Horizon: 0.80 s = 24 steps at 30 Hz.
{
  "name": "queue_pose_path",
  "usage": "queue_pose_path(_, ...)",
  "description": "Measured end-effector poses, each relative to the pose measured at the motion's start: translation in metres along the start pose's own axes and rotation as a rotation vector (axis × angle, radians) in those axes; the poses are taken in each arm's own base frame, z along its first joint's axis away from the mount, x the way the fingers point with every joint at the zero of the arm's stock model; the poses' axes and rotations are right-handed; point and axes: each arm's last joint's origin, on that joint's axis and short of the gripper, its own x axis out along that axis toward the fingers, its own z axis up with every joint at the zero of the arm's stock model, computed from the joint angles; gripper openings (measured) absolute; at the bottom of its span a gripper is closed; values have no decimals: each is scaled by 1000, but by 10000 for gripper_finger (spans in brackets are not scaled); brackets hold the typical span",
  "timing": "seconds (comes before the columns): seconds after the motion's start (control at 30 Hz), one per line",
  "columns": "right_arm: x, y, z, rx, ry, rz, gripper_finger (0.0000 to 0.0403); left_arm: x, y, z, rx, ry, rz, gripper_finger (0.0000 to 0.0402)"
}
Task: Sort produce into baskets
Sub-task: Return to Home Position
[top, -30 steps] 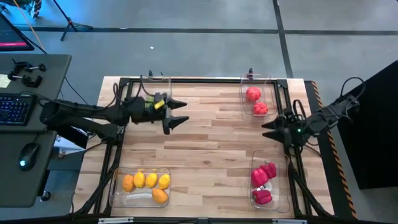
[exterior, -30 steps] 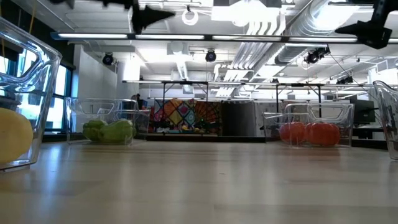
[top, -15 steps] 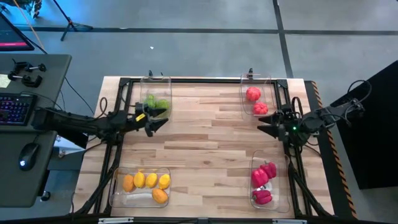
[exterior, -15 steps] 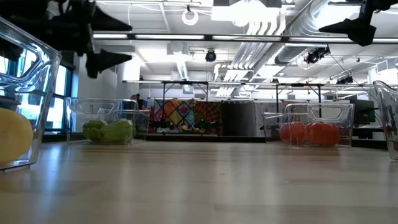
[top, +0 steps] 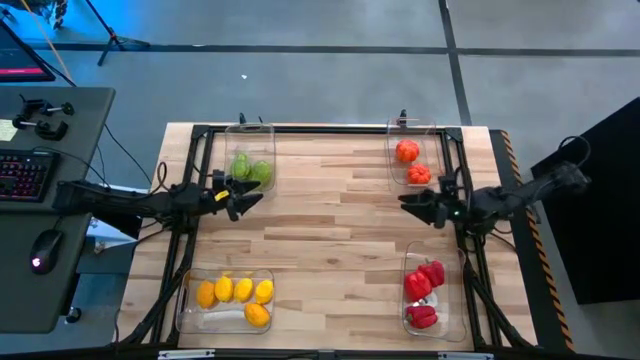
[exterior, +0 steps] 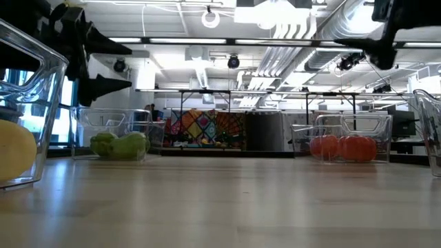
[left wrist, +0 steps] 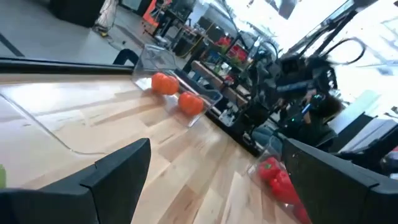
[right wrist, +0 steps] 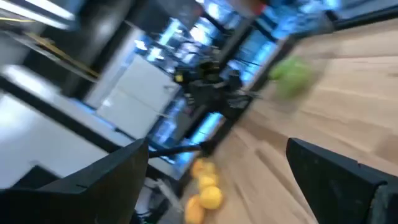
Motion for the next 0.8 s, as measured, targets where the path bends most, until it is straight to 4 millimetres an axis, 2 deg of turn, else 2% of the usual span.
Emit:
queue_pose_path(0.2, 12, -28, -9, -108, -70, 93, 369, 0, 1, -1, 39, 12, 8, 351)
queue_pose_path(0.5, 6, -62, -14, -289, -70, 239, 369, 0, 1, -2, 68, 17, 12, 351)
queue_pose_path(0.67, 5, -75, -18, -434, -17, 133, 369, 0, 1, -2, 68, 17, 12, 351)
queue_pose_path(0.8, 6, -88, -21, -573, -2, -55, 369, 0, 1, -2, 68, 17, 12, 351)
